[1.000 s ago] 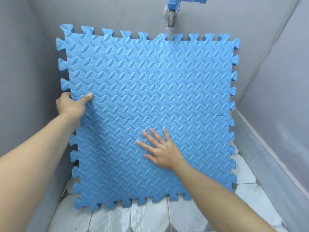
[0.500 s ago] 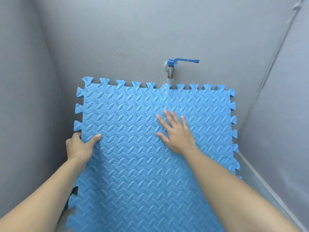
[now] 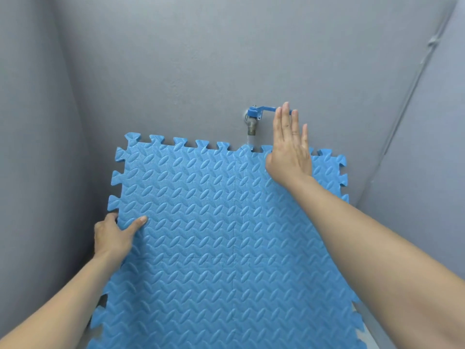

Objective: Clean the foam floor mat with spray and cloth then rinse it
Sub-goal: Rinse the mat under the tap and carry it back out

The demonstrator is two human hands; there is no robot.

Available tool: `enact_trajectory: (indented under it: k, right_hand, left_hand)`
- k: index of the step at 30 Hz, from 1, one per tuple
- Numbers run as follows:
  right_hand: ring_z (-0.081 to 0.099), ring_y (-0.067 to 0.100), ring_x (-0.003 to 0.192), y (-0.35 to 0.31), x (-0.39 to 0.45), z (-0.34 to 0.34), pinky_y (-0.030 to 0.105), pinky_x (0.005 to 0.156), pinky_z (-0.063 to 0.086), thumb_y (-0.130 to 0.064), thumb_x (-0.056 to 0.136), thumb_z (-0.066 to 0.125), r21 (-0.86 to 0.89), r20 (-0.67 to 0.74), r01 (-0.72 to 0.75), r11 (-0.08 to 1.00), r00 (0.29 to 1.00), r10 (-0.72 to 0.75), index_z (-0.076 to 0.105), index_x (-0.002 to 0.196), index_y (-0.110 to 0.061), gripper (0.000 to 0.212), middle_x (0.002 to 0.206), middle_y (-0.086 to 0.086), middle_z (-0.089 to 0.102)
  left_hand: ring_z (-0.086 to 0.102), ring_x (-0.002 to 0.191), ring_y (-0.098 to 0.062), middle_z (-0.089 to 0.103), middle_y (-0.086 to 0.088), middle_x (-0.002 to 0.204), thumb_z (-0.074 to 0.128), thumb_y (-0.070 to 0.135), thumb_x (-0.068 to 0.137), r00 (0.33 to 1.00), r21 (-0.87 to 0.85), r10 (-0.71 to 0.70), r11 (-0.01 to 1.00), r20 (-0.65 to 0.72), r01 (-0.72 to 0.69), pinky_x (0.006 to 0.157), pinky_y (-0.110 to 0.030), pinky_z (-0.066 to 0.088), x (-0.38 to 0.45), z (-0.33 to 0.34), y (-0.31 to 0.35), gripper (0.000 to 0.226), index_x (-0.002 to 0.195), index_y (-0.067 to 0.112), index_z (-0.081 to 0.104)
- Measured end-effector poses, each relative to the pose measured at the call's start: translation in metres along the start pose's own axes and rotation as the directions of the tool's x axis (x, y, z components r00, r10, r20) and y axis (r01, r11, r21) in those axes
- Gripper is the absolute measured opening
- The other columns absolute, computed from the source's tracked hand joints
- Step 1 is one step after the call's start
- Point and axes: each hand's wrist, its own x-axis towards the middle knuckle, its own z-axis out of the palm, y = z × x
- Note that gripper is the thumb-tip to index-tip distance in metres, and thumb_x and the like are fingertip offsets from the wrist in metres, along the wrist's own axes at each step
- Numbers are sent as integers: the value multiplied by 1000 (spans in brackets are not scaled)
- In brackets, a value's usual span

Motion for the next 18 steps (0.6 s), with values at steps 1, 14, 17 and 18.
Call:
enact_trajectory:
  k: [1,14,17,18]
  right_hand:
    - [-12,24,149,1,-1,2,44,121,-3,3,73,45,-23,2,3,1000,1000,-3,-10,153,-10,98,162,4,-15]
    - [-17,26,148,6,12,-18,46,120,-1,-3,74,50,159,265,-46,986,964,2,-12,153,-15,101,161,0,-22]
    - [-7,26,150,36,-27,-17,48,118,-1,-10,82,51,274,137,-193,942,977,160,6,155,-20,87,164,3,-4]
    - [-2,27,150,54,-50,-12,50,119,0,-16,84,54,287,100,-325,901,946,309,12,155,-20,82,164,6,1]
  left_hand:
    - [54,115,-36,48,-17,135,71,59,70,1000,-6,-3,1000,0,3,94,-53,48,0,0,0,89,136,6,43]
    - [55,113,-34,47,-16,135,73,52,74,1000,-28,-2,1000,6,2,95,-48,48,2,3,-3,79,132,6,46]
    - [51,116,-33,34,-14,140,71,54,75,999,-24,-42,999,31,42,100,-48,44,-3,0,-4,79,134,10,43]
    - [49,118,-34,30,-14,141,69,55,76,998,-13,-57,998,34,58,101,-47,43,-4,0,-6,79,136,11,41]
